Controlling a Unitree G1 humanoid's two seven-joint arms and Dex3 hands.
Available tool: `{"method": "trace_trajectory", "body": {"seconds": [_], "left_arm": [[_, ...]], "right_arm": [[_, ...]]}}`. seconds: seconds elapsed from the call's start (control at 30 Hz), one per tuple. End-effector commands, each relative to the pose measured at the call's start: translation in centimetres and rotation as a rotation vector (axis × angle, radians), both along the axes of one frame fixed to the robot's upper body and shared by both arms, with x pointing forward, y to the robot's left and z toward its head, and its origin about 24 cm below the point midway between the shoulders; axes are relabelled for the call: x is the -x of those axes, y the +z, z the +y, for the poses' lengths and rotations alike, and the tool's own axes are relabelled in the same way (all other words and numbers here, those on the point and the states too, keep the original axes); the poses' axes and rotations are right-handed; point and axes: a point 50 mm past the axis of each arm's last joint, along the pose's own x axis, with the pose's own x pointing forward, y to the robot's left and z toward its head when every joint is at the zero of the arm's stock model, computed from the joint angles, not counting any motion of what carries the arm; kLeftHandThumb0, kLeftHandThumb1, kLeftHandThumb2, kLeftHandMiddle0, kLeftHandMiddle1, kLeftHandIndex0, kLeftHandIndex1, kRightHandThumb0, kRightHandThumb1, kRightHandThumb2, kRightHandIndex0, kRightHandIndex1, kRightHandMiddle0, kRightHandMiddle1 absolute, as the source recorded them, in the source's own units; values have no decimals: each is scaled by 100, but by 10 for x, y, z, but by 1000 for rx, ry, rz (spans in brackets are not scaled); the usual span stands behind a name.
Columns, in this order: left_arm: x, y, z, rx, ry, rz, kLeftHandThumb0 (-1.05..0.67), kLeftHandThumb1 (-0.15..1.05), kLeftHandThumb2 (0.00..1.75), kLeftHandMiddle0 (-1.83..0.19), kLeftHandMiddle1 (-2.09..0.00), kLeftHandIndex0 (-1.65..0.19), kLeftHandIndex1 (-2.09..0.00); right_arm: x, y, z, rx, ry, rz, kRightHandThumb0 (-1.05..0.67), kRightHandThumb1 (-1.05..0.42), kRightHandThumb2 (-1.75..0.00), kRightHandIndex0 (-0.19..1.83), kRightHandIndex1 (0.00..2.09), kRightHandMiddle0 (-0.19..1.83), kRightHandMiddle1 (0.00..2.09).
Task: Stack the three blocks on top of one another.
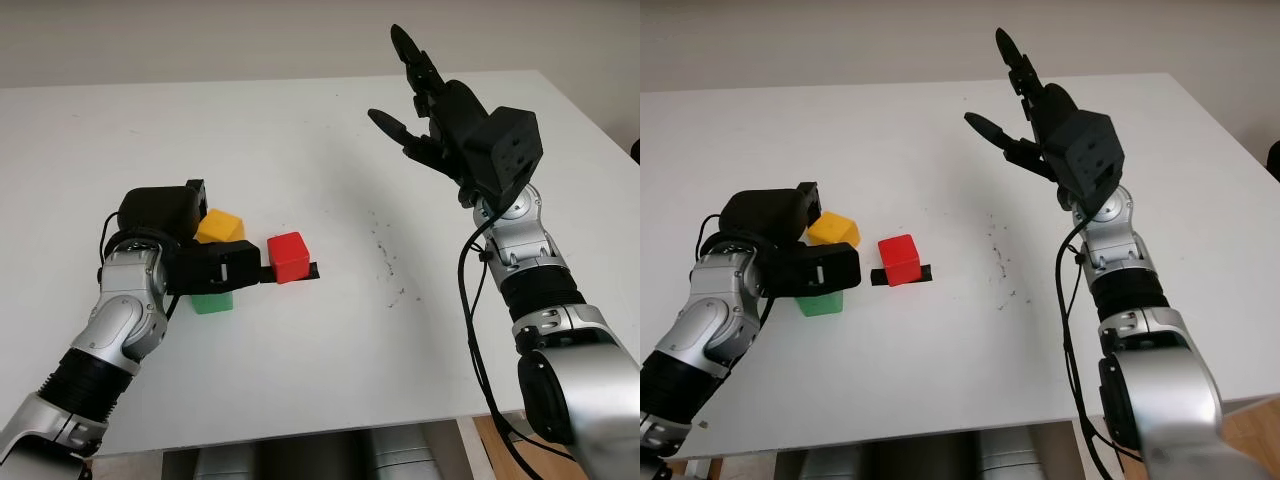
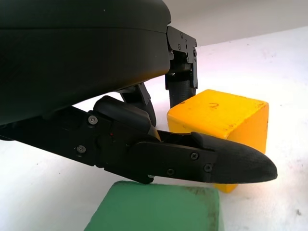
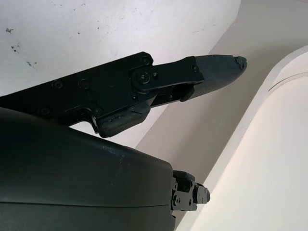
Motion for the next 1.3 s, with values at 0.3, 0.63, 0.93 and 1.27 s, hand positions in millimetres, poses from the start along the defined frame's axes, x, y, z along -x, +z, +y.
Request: {"method": "trace_trajectory", "body": {"seconds": [0.3,0.63,0.93,1.27], "left_arm": [[-1,-1,3,-17,-37,-77,-28,105,16,-46,-75,-13,-176],[-1,3,8,1,-69,-124,-29,105,11,-24,-137,-6,-206],[-2,2,11,73,-95,-146,-29,105,12,-30,-132,-16,-206],[-3,23,21,420,-150,-196,-19,105,17,-24,-194,-12,-205]], "right_arm": [[2,0,-4,5,-11,-16,-89,-105,-23,-16,6,2,6],[2,0,-4,-12,7,0,-85,-105,-22,-18,5,1,5],[1,-1,-5,-5,11,7,-84,-105,-22,-19,5,1,5],[1,-1,-5,-6,18,19,-83,-105,-20,-19,2,1,5]]}}
